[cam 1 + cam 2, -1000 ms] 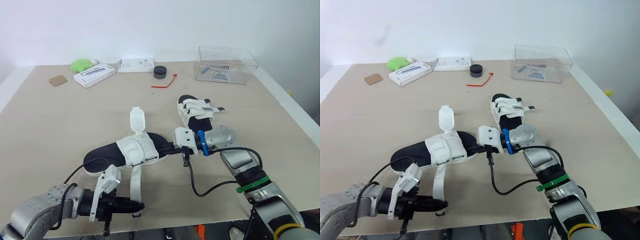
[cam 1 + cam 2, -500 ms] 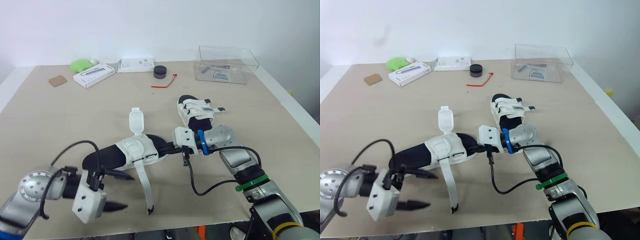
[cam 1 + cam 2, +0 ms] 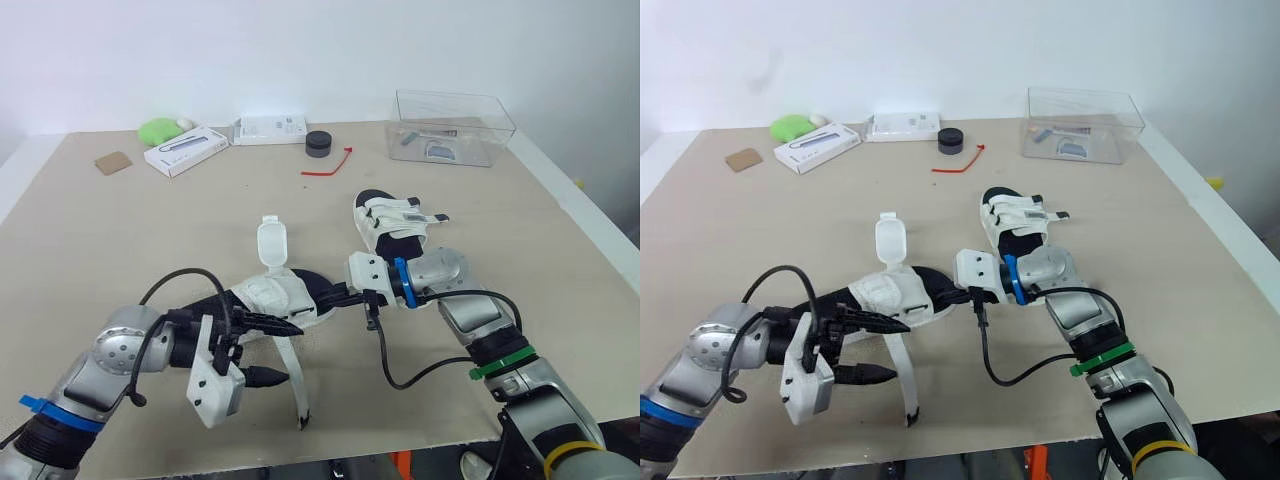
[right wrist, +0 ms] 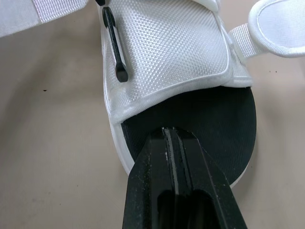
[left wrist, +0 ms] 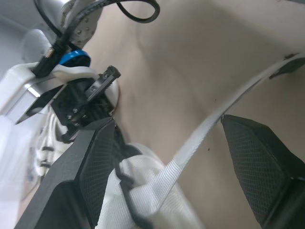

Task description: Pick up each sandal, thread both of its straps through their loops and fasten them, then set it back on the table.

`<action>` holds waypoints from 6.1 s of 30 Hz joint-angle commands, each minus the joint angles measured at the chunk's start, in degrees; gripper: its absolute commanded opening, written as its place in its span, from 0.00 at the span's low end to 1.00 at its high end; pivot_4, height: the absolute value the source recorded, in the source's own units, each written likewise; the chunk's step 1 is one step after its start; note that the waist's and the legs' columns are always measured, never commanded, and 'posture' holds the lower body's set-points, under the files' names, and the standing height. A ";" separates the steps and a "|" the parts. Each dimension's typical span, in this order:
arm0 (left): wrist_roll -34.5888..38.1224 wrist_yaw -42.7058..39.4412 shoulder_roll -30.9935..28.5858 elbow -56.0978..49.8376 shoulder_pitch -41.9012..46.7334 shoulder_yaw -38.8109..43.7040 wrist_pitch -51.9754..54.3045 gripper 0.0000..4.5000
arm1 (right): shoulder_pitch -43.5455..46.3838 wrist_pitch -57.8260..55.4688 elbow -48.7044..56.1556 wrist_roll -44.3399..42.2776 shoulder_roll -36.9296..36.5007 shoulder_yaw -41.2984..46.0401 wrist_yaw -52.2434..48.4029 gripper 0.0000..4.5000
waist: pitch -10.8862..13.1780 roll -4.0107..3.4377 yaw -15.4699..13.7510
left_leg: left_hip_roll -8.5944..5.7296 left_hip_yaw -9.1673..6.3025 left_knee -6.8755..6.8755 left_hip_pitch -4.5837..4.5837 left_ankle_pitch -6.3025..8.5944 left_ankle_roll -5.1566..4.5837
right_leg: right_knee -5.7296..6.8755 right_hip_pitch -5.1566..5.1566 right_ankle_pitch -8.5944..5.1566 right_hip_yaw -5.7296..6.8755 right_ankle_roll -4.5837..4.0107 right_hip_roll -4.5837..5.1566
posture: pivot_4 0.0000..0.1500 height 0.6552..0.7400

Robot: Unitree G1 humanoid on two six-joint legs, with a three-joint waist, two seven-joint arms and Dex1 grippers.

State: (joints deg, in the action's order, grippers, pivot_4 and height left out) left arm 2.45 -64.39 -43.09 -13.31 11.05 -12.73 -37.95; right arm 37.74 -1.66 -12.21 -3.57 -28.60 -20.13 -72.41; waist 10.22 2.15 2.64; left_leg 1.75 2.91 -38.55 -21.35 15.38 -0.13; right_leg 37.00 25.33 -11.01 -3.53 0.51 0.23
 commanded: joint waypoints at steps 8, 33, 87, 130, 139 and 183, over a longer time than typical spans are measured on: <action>-3.14 -0.74 0.23 0.76 5.07 -6.44 4.89 0.44 | 0.41 -1.01 1.68 0.19 -1.51 0.45 -0.36 0.00 | 0.00 0.00 -0.04 | -0.02 0.02 -0.01 0.00 0.00 0.00 | 0.00 -0.01 0.01 -0.04 0.02 0.01 | 1.00 1.00; 54.46 24.66 6.42 -11.57 -3.17 15.90 77.10 0.01 | 0.47 0.34 0.91 0.77 -1.67 0.37 -0.12 0.00 | 0.00 0.02 0.02 | -0.03 -0.36 -0.02 0.02 0.00 0.01 | 0.02 -0.02 -0.02 0.04 0.07 -0.04 | 1.00 1.00; 46.18 19.75 13.66 10.33 13.90 20.52 84.25 0.54 | 1.12 1.00 0.30 1.08 -2.19 0.64 0.17 0.00 | 0.00 0.04 0.04 | -0.17 -0.51 -0.01 -0.04 -0.08 0.17 | -0.02 -0.04 0.06 0.13 -0.01 -0.05 | 1.00 1.00; 42.53 6.41 9.33 23.70 27.24 18.35 99.01 0.02 | -0.20 0.28 2.19 1.04 -2.86 0.41 0.83 0.00 | 0.00 0.05 0.01 | -0.22 -0.58 -0.01 -0.09 -0.07 0.20 | -0.02 -0.04 0.00 0.17 0.05 -0.01 | 1.00 1.00; 39.61 2.79 7.76 24.79 28.85 12.30 101.35 0.54 | 0.08 0.45 1.81 1.21 -2.72 0.41 0.96 0.00 | 0.00 0.05 0.01 | -0.23 -0.59 -0.02 -0.09 -0.07 0.20 | -0.02 -0.04 -0.01 0.18 0.05 -0.01 | 1.00 1.00; 28.86 -5.76 10.79 32.34 33.43 4.25 93.74 0.01 | 0.12 1.87 0.79 2.01 -2.62 0.28 1.40 0.00 | -0.01 0.06 0.01 | -0.25 -0.59 -0.03 -0.12 -0.05 0.20 | -0.01 -0.04 -0.04 0.17 0.08 -0.01 | 1.00 1.00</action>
State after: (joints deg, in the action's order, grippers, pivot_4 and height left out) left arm 31.51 -69.48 -32.25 19.11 44.49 -9.19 56.49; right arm 37.50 0.15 -11.39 -2.01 -30.78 -20.05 -70.79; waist 10.21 2.21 2.64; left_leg 1.50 2.32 -38.58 -21.47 15.33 0.07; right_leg 36.99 25.30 -11.05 -3.36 0.59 0.22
